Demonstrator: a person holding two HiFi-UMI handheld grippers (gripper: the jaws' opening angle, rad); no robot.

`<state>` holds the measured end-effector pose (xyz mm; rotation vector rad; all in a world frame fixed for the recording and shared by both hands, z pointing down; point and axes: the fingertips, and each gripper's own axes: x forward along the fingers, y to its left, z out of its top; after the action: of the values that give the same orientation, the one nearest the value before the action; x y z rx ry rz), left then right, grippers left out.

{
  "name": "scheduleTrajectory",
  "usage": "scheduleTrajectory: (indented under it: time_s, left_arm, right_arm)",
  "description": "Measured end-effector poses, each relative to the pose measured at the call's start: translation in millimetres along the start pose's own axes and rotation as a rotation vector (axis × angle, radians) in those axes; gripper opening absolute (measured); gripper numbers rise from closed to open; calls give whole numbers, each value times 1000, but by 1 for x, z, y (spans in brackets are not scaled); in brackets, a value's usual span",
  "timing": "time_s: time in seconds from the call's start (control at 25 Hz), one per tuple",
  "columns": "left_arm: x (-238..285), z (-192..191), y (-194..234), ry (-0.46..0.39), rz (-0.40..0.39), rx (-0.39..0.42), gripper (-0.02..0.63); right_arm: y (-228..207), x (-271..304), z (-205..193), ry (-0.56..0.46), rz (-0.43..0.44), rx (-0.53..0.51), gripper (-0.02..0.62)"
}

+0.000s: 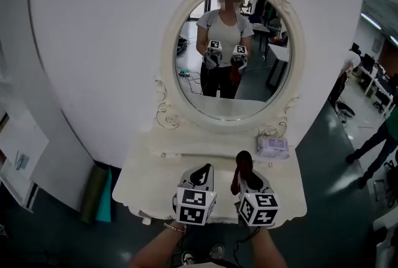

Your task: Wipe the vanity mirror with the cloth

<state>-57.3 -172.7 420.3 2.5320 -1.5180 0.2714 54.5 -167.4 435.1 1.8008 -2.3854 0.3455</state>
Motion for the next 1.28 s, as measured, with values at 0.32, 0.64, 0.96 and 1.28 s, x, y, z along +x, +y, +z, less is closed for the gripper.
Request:
scheduleTrajectory:
  time_s: [0.32,0.64,0.96,1.28]
  left_arm:
    - [-15,-5,-5,-15,-22,-62,6]
    - [-16,-13,-17,1,18,-83,6]
    - [-15,-12,-23,-1,57,-85,6]
    - [-12,-18,-18,8,94,-103,6]
  right_arm:
    - [3,-28,-9,33,-45,-30,60]
    - [-5,-36,-10,22,-22,-29,60]
    - [-12,-32,-3,-3,17,-20,57]
    - [-14,-25,-2,3,50,-10,57]
